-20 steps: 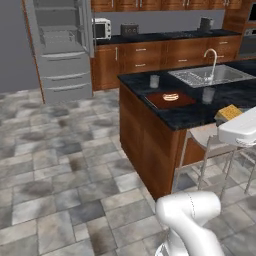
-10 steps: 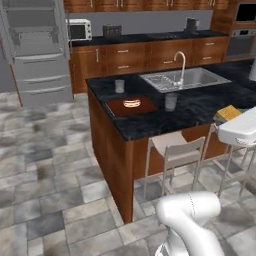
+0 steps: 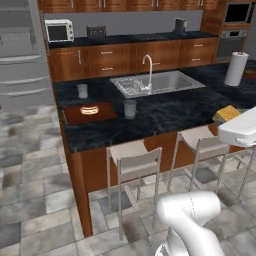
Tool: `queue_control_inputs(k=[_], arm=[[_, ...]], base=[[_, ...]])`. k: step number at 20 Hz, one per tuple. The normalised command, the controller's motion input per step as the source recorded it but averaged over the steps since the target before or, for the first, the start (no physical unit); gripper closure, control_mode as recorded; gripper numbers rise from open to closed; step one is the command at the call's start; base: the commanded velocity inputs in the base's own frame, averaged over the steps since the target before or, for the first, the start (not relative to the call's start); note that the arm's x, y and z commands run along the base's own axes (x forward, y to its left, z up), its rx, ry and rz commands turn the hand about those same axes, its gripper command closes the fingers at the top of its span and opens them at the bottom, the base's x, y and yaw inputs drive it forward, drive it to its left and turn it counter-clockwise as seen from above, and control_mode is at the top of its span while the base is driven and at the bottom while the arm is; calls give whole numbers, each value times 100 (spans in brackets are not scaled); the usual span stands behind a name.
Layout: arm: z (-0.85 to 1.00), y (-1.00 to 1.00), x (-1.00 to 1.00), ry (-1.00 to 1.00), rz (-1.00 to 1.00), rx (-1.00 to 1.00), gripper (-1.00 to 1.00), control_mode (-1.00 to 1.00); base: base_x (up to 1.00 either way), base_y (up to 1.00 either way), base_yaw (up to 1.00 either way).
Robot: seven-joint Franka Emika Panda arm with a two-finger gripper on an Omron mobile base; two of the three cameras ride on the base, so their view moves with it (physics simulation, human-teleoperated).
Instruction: Take the cakes from the fridge and place them on the empty tray on the dining counter.
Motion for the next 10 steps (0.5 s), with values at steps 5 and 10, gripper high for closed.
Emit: queue_control_inputs(k=[5,10], arm=[[0,0,0,0,0,0,100,100],[0,0,0,0,0,0,100,100]], base=[[-14,-100,11],[-10,-100,5]])
